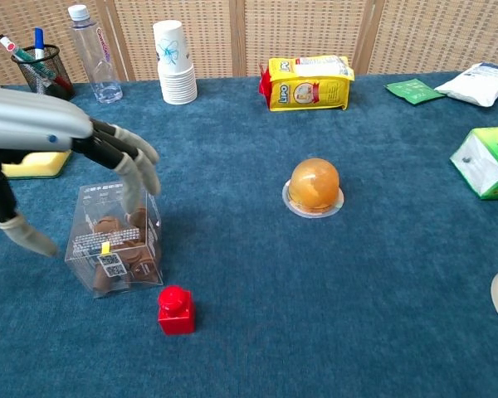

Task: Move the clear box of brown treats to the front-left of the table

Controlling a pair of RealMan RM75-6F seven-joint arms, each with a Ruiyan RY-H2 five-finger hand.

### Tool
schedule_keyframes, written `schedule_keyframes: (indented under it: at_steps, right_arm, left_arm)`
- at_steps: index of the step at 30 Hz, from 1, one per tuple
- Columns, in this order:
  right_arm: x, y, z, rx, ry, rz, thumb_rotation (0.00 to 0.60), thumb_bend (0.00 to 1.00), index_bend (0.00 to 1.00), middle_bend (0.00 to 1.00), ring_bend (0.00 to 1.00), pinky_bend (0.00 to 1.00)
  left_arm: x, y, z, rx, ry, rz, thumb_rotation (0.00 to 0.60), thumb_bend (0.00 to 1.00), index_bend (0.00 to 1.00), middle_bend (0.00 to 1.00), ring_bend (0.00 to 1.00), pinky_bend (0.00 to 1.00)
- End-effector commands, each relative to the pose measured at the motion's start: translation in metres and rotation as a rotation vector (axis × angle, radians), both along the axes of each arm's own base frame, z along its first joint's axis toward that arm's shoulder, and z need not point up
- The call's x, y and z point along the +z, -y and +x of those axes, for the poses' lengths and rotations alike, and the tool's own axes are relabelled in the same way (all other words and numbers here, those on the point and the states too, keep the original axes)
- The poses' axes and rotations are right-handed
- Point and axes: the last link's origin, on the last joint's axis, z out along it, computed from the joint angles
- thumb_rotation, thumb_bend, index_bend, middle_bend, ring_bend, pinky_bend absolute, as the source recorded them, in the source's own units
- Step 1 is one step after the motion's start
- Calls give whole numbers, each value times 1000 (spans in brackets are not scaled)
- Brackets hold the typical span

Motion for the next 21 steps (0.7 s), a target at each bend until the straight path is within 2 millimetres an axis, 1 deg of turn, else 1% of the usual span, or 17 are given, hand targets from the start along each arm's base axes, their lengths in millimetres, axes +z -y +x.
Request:
schedule_keyframes:
  at_steps: [1, 4, 7, 11, 15, 21]
  right_arm:
    - [1, -1, -1, -2, 0, -4, 600, 12, 144, 205, 94, 151]
    - [2, -2, -1, -3, 1, -8, 600, 12, 144, 205, 94, 151]
    - [3, -2, -1, -5, 2, -9, 600, 13, 144, 205, 94, 151]
    - [2, -1, 0, -2, 2, -7, 600, 11, 143, 205, 94, 151]
    - [0, 0, 2, 5, 1, -2, 600, 12, 143, 205, 94, 151]
    - [-1, 1, 4, 12, 0, 1, 600, 11, 141, 205, 94, 151]
  left_arm:
    - [-13, -6, 6, -1, -8, -22, 600, 162, 339, 231, 111, 154]
    - [-19, -8, 6, -3, -28, -39, 600, 162, 336, 241, 116, 153]
    - [-18, -9, 2, -2, -50, -40, 600, 162, 337, 292, 161, 165]
    - [-13, -7, -7, 14, -72, -33, 599, 162, 337, 324, 190, 186]
    - [-6, -3, -16, 33, -93, -24, 600, 162, 338, 336, 198, 190]
    - [7, 8, -29, 61, -110, -13, 598, 162, 338, 343, 205, 192]
